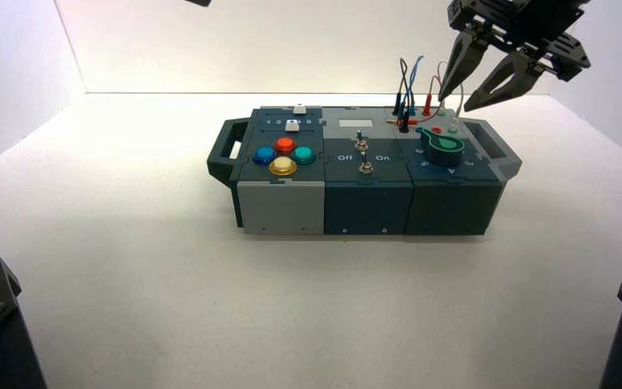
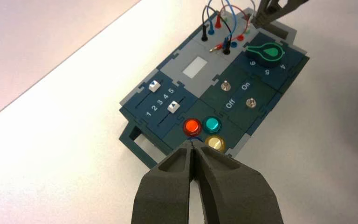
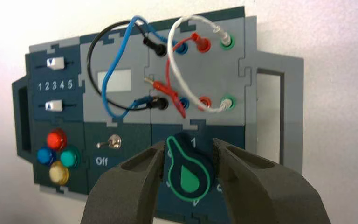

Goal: Insert the red wire.

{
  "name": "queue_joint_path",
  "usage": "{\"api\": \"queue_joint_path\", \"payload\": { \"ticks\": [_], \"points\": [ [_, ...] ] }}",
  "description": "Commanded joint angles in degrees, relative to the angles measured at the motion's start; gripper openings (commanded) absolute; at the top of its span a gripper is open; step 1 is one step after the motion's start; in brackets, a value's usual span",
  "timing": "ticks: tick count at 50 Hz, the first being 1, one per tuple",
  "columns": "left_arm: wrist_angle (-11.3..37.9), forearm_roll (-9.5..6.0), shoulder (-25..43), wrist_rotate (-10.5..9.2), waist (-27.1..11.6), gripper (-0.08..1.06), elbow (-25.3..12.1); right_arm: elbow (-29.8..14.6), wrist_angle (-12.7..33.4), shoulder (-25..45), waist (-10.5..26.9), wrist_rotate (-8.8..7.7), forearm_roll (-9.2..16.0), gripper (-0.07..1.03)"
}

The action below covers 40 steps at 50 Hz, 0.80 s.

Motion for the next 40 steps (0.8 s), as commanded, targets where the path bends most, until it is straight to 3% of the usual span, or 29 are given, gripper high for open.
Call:
{"api": "queue_joint_path", "payload": {
  "ticks": [1, 19, 40],
  "points": [
    [-0.62, -0.09, 0.44, 0.26, -0.26, -0.03, -1.85, -2.2, -0.88, 1.32, 0.44, 0.0, 0.53, 0.54],
    [-1.76, 0.0, 0.97, 0.35, -0.26, -0.03, -1.76, -4.57, -3.52, 6.24, 3.6, 0.0, 2.29, 0.54],
    [-2.11, 0.0, 0.88, 0.7, -0.26, -0.03, -1.41, -4.92, -7.73, 9.32, 3.6, -0.35, 2.11, 0.55]
  ]
}}
